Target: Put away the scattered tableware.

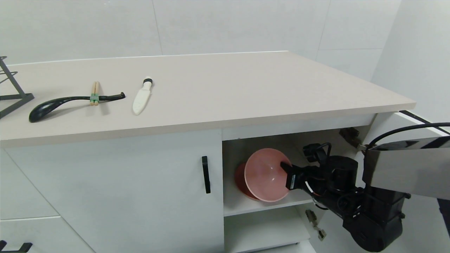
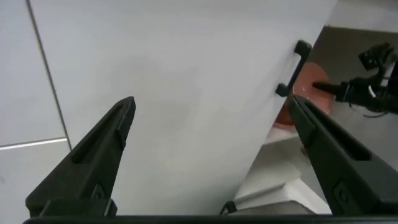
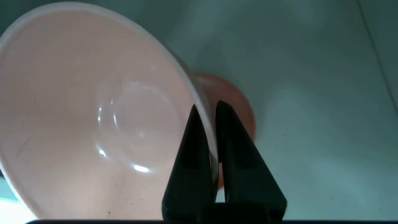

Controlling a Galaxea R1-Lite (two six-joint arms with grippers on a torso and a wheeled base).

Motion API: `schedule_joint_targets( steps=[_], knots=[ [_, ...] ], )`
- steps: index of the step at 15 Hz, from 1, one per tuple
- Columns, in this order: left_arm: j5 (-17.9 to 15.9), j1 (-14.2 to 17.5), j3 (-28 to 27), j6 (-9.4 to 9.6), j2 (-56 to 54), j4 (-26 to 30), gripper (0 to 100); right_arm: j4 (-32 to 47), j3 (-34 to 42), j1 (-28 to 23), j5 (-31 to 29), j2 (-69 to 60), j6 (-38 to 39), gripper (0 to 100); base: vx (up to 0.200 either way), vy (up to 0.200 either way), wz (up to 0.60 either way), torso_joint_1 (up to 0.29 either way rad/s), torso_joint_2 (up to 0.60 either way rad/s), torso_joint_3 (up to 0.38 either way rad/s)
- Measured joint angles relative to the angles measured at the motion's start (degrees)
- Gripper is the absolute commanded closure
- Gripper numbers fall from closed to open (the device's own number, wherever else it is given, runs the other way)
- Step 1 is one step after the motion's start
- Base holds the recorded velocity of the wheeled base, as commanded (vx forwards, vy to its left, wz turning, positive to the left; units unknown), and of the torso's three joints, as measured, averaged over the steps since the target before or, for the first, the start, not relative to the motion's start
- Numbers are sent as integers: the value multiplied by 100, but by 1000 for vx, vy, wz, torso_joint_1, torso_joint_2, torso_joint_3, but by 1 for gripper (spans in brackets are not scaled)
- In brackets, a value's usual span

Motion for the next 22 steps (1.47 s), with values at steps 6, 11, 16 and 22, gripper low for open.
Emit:
schedule_joint_targets(
  steps=[6,11,16,22],
  knots=[
    [4,335,0,-216,-667,386,0,0,-389,0,-118,267,0,100,0,0,0,0,0,0],
    [20,361,0,585,-770,919,0,-2,-510,-44,-145,514,1,100,0,0,0,0,0,0],
    [461,368,0,1679,-773,933,0,-2,-642,-118,-143,730,-5,100,0,0,0,0,0,0],
    [606,368,0,1759,-773,963,0,-2,-809,-140,-148,918,-7,100,0,0,0,0,0,0]
  ],
)
